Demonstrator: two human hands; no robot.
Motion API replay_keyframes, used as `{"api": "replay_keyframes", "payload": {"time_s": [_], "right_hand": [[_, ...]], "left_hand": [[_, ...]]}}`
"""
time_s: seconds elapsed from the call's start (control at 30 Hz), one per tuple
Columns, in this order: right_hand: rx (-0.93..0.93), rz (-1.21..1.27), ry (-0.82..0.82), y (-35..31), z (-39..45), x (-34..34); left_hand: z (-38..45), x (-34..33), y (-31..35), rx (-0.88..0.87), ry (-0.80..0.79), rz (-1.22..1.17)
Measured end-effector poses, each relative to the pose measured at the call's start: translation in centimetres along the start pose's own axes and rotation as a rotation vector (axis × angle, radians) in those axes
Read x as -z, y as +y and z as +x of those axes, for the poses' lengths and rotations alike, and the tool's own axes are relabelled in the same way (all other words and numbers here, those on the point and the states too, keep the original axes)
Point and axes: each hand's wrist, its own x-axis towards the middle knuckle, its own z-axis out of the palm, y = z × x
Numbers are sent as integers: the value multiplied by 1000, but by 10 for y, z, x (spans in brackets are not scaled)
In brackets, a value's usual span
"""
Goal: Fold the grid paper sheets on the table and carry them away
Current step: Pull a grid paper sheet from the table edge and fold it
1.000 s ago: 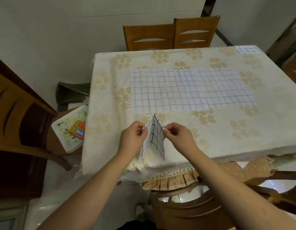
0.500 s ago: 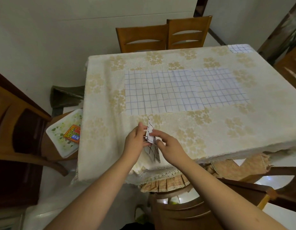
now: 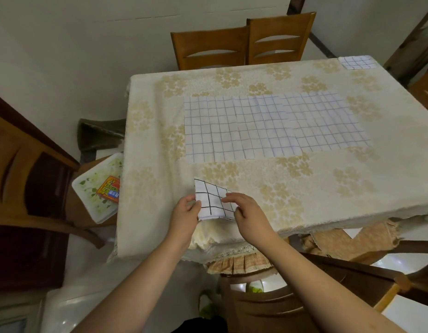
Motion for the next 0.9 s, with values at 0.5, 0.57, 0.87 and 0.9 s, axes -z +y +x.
{"api": "replay_keyframes", "payload": {"time_s": [0.5, 0.57, 0.87, 0.9], "right_hand": [[-578, 2, -85, 55, 35, -40], [-607, -5, -82, 55, 42, -45], [-526, 59, 13, 59, 54, -55], [-502, 126, 18, 58, 54, -54]], "left_hand": [[17, 57, -56, 169, 123, 110], [21, 58, -52, 143, 116, 176], [21, 73, -40, -149, 36, 424], [19, 75, -38, -154, 27, 409]]}}
